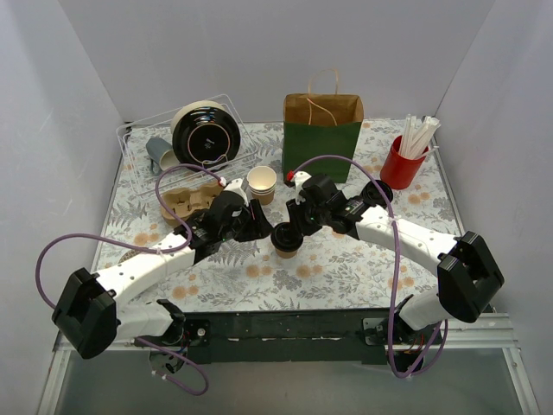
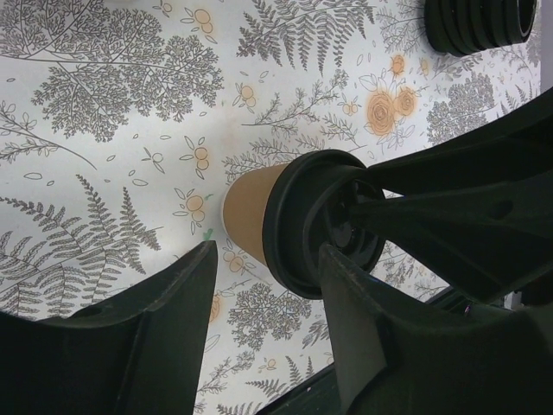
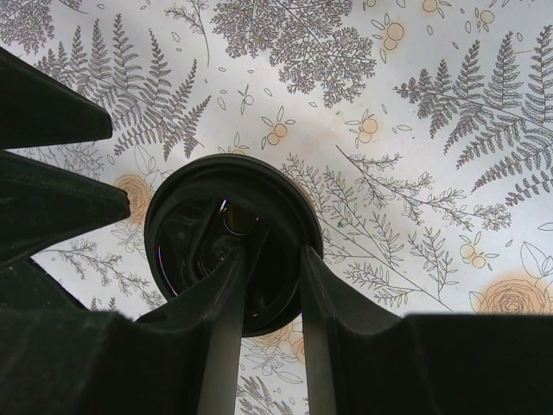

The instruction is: Pack the takeout coffee

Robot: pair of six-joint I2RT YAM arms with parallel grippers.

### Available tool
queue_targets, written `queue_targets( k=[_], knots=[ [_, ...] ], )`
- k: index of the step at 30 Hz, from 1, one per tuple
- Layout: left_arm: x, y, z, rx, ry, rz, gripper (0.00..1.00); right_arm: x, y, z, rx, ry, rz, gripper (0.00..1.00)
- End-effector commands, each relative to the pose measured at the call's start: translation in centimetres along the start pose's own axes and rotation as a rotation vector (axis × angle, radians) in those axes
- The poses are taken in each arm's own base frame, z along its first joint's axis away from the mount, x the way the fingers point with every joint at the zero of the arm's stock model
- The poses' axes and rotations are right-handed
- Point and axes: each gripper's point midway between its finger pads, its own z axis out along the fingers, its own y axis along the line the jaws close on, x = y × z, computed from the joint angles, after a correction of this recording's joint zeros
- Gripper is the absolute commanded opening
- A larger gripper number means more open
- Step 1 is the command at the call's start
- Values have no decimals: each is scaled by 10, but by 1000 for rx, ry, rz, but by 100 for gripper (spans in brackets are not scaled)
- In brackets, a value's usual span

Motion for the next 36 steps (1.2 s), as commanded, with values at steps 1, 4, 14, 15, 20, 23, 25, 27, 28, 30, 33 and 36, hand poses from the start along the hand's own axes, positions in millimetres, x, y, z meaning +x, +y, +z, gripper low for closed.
queue_targets(
  k=[1, 4, 14, 15, 20, 23, 25, 27, 28, 30, 33, 36],
  knots=[
    [-3, 1, 0, -9, 2, -5, 46, 24, -11, 5, 50, 93, -37, 33],
    [0, -1, 3, 5, 11, -5, 44, 21, -11, 4, 49, 89, -39, 33],
    [13, 7, 14, -6, 49, -11, 36, 18, -8, 5, 34, 87, -41, 33],
    [16, 10, 16, -16, 54, -9, 34, 17, -7, 5, 33, 83, -43, 33],
    [24, 18, 20, -38, 76, -11, 32, 29, -11, 9, 39, 109, -38, 34],
    [26, 27, 22, -72, 67, -11, 32, 39, -12, 11, 36, 119, -32, 34],
    [32, 33, 23, -90, 79, -16, 32, 43, -13, 13, 33, 120, -29, 33],
    [39, 40, 26, -114, 99, -26, 32, 54, -15, 15, 35, 140, -19, 33],
    [45, 45, 26, -128, 111, -32, 32, 57, -15, 16, 34, 141, -17, 33],
    [53, 53, 26, -150, 128, -41, 32, 68, -18, 18, 41, 157, -8, 33],
    [61, 62, 24, -174, 137, -58, 32, 78, -20, 19, 45, 164, 2, 32],
    [66, 67, 22, -182, 146, -59, 32, 86, -22, 21, 46, 173, 9, 31]
  ],
)
